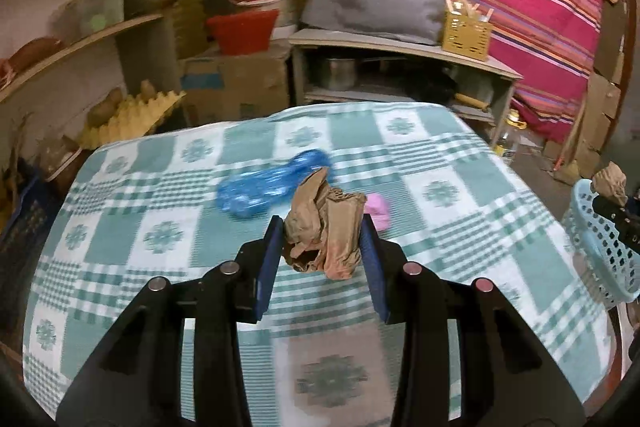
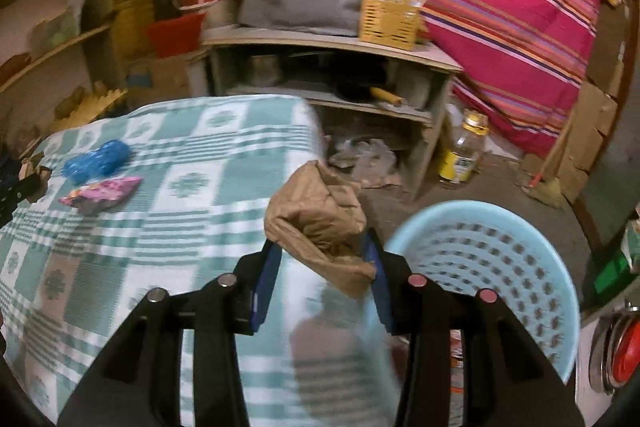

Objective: Collect trash
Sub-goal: 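Carry both tan stockings over the blue basket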

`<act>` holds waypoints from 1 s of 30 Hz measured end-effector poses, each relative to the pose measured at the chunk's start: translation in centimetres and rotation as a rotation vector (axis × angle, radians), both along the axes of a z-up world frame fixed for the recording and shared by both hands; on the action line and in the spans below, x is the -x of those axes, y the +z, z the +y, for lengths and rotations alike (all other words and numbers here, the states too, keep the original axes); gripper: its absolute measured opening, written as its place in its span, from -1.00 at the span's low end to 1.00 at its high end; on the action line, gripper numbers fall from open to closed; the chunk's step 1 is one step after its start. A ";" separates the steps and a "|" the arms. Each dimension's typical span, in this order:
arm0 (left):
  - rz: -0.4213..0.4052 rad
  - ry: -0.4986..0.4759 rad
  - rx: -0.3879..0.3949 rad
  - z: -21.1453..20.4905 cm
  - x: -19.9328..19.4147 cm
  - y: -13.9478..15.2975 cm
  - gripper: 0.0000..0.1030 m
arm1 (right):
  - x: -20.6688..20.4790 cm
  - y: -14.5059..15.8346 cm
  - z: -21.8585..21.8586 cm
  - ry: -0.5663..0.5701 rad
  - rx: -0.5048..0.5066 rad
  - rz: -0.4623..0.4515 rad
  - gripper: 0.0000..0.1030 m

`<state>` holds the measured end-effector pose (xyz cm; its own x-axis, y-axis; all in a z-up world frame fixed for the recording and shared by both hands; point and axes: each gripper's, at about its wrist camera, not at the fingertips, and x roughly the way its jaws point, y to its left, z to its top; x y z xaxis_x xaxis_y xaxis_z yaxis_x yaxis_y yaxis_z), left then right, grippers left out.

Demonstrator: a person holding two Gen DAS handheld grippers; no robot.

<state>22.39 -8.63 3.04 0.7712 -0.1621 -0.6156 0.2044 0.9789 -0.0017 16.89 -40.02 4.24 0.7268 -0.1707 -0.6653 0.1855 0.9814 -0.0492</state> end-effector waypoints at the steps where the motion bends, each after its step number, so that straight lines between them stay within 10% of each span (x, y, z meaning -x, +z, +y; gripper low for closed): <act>1: -0.003 -0.009 -0.001 -0.7 0.1 0.1 -0.27 | 0.5 0.0 -1.0 -0.013 -0.001 -0.003 -0.19; 30: -0.014 -0.336 0.008 -25.4 4.6 -0.7 -0.27 | 9.1 -2.1 -16.9 -0.203 -0.094 -0.016 -0.19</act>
